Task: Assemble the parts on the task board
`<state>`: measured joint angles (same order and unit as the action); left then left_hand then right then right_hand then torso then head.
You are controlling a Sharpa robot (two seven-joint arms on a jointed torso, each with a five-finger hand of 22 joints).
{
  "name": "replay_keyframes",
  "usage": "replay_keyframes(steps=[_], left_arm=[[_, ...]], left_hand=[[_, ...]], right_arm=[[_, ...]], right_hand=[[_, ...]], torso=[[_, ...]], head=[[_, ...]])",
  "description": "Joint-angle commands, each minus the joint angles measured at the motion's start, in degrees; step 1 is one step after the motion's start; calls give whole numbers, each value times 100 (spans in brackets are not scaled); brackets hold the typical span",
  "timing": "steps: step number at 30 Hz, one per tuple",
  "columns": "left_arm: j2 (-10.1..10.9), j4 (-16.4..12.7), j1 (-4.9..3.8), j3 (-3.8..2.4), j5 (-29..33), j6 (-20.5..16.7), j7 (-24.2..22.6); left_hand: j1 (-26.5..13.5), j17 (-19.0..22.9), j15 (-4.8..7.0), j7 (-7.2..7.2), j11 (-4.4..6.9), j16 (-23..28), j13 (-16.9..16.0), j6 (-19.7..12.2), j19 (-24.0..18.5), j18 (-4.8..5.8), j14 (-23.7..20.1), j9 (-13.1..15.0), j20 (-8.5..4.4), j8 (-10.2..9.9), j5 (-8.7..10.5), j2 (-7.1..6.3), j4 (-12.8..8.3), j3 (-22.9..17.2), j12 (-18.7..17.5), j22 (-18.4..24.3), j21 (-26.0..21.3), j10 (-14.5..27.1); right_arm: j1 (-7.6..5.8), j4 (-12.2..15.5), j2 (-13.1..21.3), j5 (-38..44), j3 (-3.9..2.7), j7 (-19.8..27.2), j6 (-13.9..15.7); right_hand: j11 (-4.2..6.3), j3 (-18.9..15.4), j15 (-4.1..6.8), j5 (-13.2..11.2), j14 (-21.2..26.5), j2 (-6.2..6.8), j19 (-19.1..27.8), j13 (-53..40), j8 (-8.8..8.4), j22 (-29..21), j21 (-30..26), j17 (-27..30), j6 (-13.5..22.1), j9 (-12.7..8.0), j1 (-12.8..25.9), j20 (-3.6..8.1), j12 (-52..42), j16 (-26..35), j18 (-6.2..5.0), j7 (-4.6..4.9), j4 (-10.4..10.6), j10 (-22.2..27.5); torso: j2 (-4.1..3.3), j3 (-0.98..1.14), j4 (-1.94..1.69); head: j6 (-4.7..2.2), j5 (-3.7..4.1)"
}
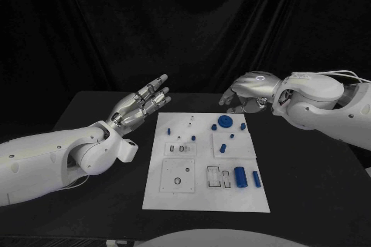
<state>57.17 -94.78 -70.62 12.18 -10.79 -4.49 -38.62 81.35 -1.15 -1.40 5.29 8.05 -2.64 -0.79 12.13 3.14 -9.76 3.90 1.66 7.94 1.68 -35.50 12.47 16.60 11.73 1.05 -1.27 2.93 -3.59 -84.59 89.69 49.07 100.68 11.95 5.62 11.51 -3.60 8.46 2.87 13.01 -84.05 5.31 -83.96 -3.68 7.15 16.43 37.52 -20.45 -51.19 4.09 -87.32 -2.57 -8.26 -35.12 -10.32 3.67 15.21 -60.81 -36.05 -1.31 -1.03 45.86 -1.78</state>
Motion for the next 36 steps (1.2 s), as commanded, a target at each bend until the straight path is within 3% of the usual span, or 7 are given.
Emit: replay_keyframes(steps=[1, 2, 6, 7, 10, 19, 36], left_arm=[[27, -41, -30, -5, -410, -432, -736], [36, -49, -33, -5, -419, -469, -757], [84, -84, -42, -5, -444, -579, -814], [92, -89, -42, -5, -446, -585, -816], [134, -119, -45, -5, -454, -564, -808], [200, -181, -47, -5, -460, -439, -724], [202, -140, -47, -5, -460, -336, -675]], left_hand=[[38, 34, 172, -12, -31, 93, -6, 72, -103, -54, -139, 2, -187, 11, 13, 18, 23, 14, 12, 47, -110, -21], [37, 49, 240, -18, -36, 135, -8, 106, -144, -52, -205, 5, -254, 10, 22, 26, 23, 18, 12, 59, -141, -35], [52, 75, 353, -23, -39, 195, -9, 125, -218, -46, -299, 4, -369, 6, 23, 32, 20, 28, 7, 82, -201, -44], [56, 77, 361, -23, -39, 199, -9, 124, -223, -45, -303, 4, -379, 5, 19, 33, 20, 28, 7, 84, -205, -46], [75, 84, 372, -21, -38, 212, -5, 98, -241, -42, -322, 0, -400, -1, -6, 49, 19, 17, -1, 90, -220, -26], [141, 115, 393, 8, -17, 264, 14, -3, -291, -31, -390, -10, -417, -13, -43, 84, 20, 2, -36, 112, -268, 77], [147, 115, 407, 0, -27, 264, 18, -30, -308, -33, -390, -13, -436, -16, -52, 100, 20, 3, -42, 123, -286, 104]], right_arm=[[5, 13, 35, 554, -9, -559, 253], [13, 9, 41, 571, -9, -593, 275], [56, -17, 51, 658, -8, -712, 395], [63, -22, 51, 666, -8, -724, 413], [96, -27, 51, 694, -8, -764, 504], [186, -22, 72, 716, -8, -784, 620], [396, -178, -46, 719, -8, -534, 531]], right_hand=[[3, 93, 43, 28, -145, 79, -43, -12, -53, 59, 60, -39, -37, 9, 14, 43, 30, -98, 3, 32, -5, -121], [2, 101, 42, 24, -140, 86, -40, -12, -58, 66, 67, -43, -36, 9, 21, 44, 32, -109, 2, 41, -4, -132], [23, 152, 51, -83, -100, 146, -5, -20, -69, 130, 129, -76, -81, 23, 112, 51, 37, -203, 1, 70, 18, -237], [30, 161, 56, -99, -95, 155, 1, -21, -60, 143, 141, -82, -108, 32, 127, 55, 41, -221, -1, 65, 20, -246], [39, 190, 72, -114, -124, 190, -18, -25, -60, 204, 217, -121, -148, 50, 169, 72, 61, -326, -3, 60, 16, -251], [57, 254, 98, -187, -110, 261, -27, -21, -177, 623, 581, -214, -46, 24, 279, 102, 161, -584, 40, 112, -12, -131], [52, 317, 98, -157, -65, 257, -12, -34, -251, 1468, 1263, -452, -57, -11, 329, 99, 276, -1015, 131, 123, -161, -46]], torso=[[-212, -48, -62], [-291, -73, -94], [-419, -102, -148], [-419, -102, -148], [-523, -96, -145], [-666, -87, -174], [-751, -96, -144]], head=[[-94, 31], [-145, 63], [-212, 127], [-218, 127], [-383, 133], [-537, 214], [-559, 204]])
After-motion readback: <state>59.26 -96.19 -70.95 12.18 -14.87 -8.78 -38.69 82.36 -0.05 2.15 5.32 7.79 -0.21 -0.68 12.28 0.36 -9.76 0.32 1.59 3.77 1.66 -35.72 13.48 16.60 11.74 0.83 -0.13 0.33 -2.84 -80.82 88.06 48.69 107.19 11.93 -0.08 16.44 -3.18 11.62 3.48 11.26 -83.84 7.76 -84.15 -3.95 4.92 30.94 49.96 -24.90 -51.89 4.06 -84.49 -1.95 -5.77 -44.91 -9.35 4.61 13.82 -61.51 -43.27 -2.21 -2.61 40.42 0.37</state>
